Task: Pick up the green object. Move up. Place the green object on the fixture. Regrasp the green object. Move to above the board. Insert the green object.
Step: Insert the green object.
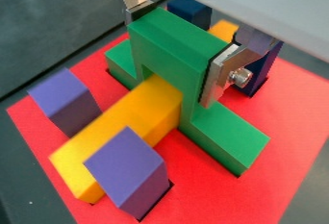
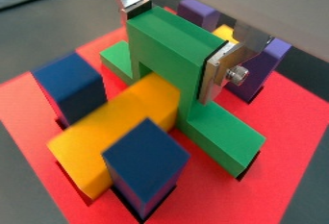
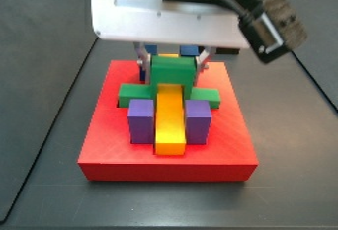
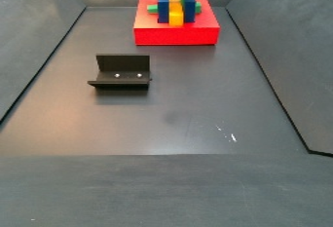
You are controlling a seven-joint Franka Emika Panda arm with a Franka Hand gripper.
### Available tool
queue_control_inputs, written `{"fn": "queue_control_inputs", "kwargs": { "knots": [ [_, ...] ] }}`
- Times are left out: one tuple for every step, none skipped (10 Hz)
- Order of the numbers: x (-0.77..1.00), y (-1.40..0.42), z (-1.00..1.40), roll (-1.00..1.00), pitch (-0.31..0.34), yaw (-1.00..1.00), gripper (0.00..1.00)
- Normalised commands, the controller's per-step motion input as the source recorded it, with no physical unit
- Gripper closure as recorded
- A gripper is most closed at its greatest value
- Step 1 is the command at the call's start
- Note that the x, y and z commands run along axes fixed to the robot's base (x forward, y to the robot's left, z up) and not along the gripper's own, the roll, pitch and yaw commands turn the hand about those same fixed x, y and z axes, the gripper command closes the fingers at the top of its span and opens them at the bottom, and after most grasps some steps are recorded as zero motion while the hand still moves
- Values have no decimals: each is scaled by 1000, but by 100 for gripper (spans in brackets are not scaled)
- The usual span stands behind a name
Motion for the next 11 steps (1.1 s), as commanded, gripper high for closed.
{"fn": "queue_control_inputs", "kwargs": {
  "knots": [
    [183,0,-571,-49,-30,0,100],
    [143,0,-774,-47,-53,0,100],
    [97,0,-994,-23,-67,0,100],
    [0,-9,-1000,-9,-110,0,100],
    [0,0,-703,-39,-196,0,100],
    [0,0,0,-4,-13,0,100],
    [0,0,0,4,0,0,100],
    [0,0,0,11,0,0,100],
    [-17,0,0,7,0,0,100],
    [-43,51,-51,114,0,0,100],
    [0,0,-6,56,0,0,100]
  ]
}}
